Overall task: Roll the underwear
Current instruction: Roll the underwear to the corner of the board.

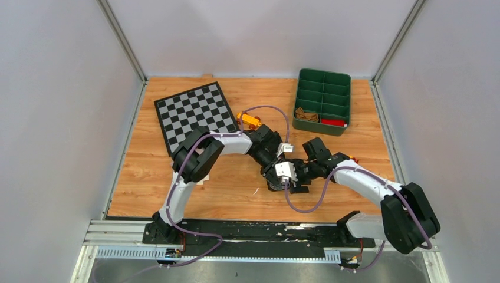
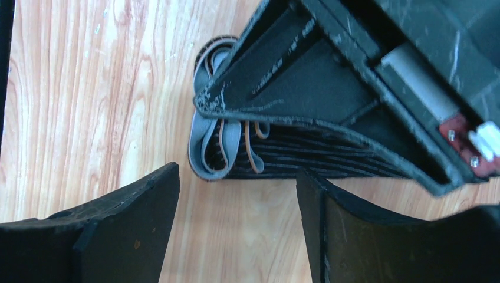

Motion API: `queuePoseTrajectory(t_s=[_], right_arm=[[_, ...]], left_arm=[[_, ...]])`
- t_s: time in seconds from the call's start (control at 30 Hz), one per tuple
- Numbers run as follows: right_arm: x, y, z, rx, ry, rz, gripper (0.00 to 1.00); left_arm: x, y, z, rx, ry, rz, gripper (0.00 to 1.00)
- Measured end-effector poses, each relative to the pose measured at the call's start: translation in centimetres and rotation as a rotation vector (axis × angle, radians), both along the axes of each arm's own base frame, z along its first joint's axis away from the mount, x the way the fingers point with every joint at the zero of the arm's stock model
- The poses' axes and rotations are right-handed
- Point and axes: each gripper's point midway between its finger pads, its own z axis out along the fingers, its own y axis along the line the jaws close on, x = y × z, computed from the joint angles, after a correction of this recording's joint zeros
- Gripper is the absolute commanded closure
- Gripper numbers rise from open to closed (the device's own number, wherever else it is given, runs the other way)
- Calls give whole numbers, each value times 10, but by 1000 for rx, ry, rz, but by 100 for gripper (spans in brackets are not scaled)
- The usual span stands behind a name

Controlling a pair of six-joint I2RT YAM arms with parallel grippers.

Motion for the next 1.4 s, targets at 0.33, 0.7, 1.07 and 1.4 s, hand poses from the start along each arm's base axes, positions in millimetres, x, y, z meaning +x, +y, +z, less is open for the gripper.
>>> queuePoseTrajectory(t_s=[0.33, 0.7, 1.07, 1.4], right_arm=[[-14, 22, -13, -17, 19, 99, 47], [-10, 24, -15, -53, 61, 96, 100], [10, 28, -17, -98, 431, -58, 100], [42, 19, -27, -108, 956, -296, 100]], left_arm=[[0, -1, -1, 17, 47, 9, 68], [3, 1, 2, 38, 78, 28, 45], [86, 54, 17, 177, -92, 252, 38], [124, 158, 38, 317, -333, 462, 40]])
